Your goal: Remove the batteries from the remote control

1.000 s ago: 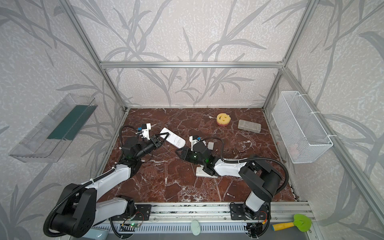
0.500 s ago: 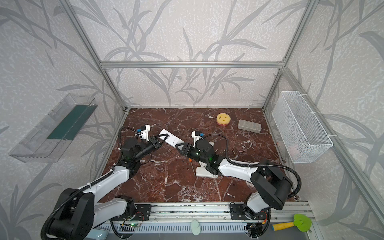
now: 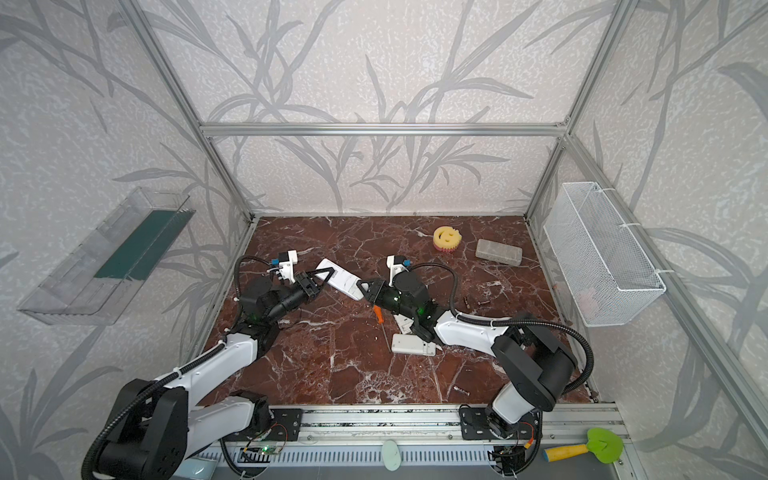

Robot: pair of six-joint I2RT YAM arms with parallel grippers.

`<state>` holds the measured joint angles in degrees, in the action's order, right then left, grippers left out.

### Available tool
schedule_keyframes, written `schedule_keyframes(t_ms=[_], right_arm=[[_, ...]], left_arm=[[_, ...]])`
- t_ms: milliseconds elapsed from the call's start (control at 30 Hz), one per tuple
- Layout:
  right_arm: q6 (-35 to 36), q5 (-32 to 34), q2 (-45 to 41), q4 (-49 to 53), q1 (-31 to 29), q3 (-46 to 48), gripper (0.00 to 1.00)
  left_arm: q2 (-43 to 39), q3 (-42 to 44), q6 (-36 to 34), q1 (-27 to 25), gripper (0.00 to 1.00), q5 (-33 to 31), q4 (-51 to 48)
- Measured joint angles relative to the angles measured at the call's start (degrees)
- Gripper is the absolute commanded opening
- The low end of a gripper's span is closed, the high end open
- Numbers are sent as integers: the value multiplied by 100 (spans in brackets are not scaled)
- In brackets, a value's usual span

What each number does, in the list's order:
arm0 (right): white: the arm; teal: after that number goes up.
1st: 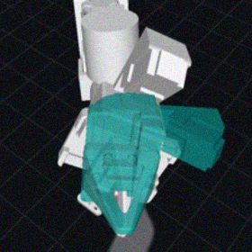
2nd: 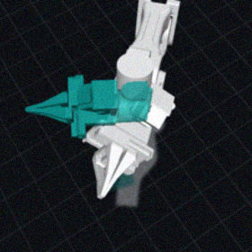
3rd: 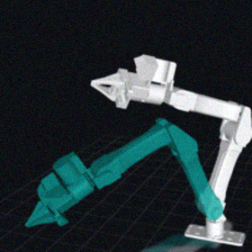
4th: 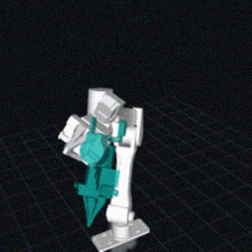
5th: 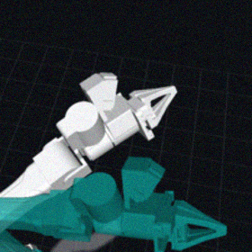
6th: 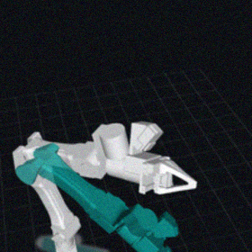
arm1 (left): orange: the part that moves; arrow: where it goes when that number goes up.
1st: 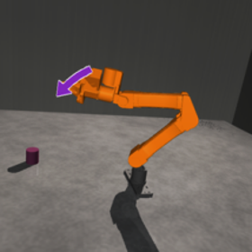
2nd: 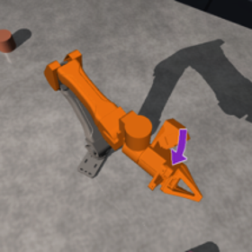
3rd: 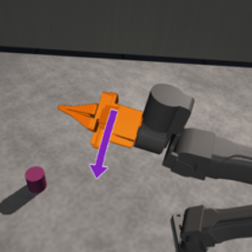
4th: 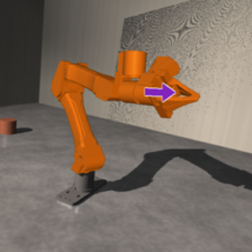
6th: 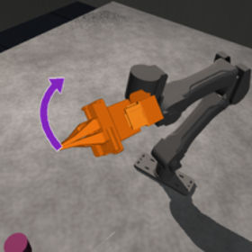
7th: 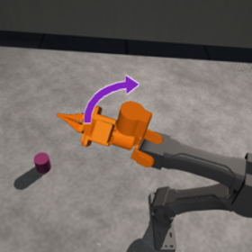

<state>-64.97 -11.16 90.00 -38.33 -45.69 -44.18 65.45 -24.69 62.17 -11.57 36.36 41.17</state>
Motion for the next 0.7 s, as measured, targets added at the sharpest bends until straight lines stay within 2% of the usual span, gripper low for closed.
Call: schedule_keyframes(t_ms=[33, 100, 133, 267, 433, 700], right_arm=[[-11, 2, 0, -22, 2, 0, 33], [-13, 4, -2, -26, -2, 2, 48], [-20, 13, -2, -4, -11, 7, 51], [-22, -7, -2, 52, -46, 11, 51], [-66, -9, -2, 46, -70, 15, 46], [-118, -7, 79, 28, -74, 122, 47]], left_arm=[[-15, 0, 26, 2, 0, -7, 0], [-42, 0, 28, -2, 0, 0, 9], [-46, 0, -2, -31, 0, 2, 4], [-46, 4, -72, -70, 0, 20, -7], [-46, 4, -72, -70, 0, 17, -7], [-31, 4, -212, -70, 0, -181, -437]])
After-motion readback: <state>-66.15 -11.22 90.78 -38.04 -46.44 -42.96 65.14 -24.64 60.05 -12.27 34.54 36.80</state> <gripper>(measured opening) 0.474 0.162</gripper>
